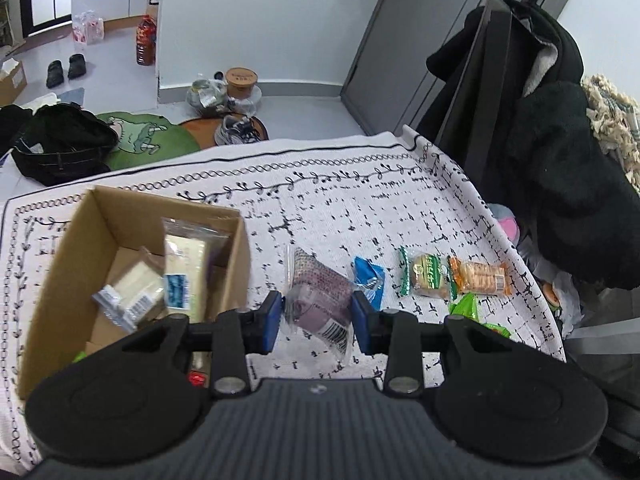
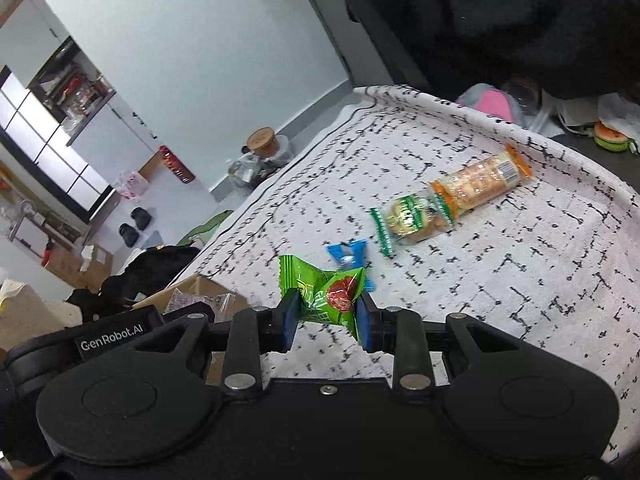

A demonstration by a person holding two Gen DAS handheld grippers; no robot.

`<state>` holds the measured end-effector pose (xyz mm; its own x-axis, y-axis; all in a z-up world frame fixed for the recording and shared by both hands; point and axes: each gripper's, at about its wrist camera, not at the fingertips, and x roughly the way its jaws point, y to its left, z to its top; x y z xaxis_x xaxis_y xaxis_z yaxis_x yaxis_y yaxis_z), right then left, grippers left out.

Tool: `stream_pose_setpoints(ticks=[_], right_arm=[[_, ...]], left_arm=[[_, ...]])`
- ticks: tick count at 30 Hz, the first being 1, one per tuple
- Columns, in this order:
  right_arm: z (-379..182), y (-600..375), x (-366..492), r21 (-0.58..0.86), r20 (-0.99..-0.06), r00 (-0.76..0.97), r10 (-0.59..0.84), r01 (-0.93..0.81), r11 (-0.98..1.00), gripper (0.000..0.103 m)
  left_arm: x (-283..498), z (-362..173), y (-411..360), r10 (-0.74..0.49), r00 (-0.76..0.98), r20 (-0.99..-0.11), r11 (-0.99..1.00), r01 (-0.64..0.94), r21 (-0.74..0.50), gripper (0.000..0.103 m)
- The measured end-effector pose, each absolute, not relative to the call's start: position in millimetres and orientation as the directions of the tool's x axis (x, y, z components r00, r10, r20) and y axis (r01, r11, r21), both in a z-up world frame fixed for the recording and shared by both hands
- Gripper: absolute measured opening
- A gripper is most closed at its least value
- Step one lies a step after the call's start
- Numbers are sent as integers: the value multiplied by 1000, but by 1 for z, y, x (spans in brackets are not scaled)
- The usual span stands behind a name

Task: Organize snacks
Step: 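Carry the purple pack and lime-green candy over the cardboard box, then open both grippers to drop the purple pack and lime-green candy inside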

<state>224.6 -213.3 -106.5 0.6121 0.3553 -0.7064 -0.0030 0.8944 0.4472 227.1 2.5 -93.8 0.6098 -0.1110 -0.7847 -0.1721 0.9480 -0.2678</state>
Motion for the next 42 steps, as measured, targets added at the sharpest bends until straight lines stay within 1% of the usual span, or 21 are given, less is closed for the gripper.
stream_pose_setpoints(ticks=[9,19,34,38,42], right_arm=[[-97,-196,213,460,-686,613,393,-53,886,29],[-93,-174,208,469,-680,601,419,-82,879,29],[-95,-119,200,480,-676,549,491,-177,859,29],[-98,-106,200,478,-683,534,498,-189,858,29],[-100,-93,198,488,-680,516,521,-212,847,30]], left_arm=[[208,-82,22,-75,626,-776,940,-215,-264,36],[193,-80,50,-60,634,-771,928,-250,-277,36],[175,-98,111,-9,619,-785,880,-368,-300,37],[173,-102,122,23,610,-792,870,-402,-285,38],[172,-103,129,0,609,-793,869,-393,-301,40]])
